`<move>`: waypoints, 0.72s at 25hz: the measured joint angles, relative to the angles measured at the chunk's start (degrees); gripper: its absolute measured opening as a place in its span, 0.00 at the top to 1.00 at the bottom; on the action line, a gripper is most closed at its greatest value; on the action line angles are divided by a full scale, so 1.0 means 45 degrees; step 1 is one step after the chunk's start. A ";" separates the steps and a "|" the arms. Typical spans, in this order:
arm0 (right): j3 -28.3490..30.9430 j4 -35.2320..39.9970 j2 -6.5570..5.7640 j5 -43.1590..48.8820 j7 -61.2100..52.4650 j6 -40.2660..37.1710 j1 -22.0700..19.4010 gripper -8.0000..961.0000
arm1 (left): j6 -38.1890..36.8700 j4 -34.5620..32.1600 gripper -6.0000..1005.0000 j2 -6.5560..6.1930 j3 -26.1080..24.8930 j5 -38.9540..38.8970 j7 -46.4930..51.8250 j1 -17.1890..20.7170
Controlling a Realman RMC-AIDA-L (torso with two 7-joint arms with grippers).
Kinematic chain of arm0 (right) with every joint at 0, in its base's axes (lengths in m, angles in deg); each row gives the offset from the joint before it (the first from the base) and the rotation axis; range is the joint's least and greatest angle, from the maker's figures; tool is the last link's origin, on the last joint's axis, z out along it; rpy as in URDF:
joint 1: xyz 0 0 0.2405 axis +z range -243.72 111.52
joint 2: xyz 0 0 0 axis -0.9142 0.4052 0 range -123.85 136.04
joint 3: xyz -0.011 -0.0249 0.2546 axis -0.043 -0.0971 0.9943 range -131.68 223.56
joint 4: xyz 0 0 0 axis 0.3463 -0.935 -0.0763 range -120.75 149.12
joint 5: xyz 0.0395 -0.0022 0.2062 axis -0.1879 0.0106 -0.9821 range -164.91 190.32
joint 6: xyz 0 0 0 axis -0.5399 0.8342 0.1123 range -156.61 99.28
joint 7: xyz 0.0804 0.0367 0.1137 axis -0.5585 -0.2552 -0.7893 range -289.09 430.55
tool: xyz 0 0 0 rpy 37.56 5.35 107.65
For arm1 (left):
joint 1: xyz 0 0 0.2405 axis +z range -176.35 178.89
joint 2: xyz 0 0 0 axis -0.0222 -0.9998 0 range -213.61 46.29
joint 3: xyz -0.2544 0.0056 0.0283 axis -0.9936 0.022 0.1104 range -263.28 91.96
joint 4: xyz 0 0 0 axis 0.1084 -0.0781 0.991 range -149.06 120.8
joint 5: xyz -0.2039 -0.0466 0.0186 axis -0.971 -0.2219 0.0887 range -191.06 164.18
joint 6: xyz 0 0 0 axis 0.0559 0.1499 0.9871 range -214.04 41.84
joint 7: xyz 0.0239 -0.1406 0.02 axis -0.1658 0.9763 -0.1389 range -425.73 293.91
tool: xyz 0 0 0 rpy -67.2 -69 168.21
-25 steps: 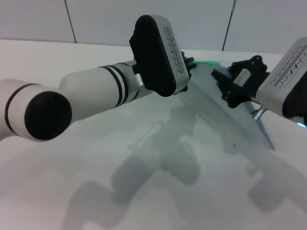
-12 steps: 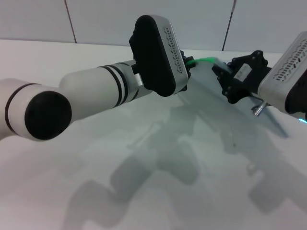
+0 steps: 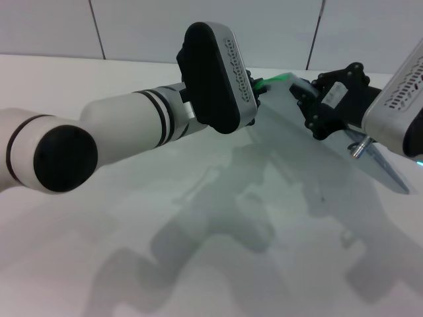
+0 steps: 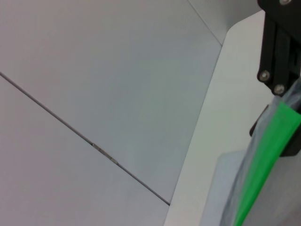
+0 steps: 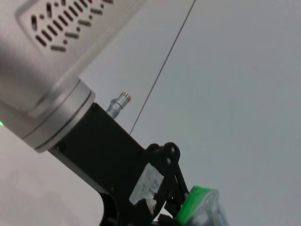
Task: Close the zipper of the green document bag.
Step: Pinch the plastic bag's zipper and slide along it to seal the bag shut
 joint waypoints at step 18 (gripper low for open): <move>0.0084 0.1630 0.0000 0.0020 0.0119 -0.0601 -0.0966 0.87 | -0.1420 -0.2376 0.93 0.0000 -0.0174 -0.0120 0.0114 -0.0668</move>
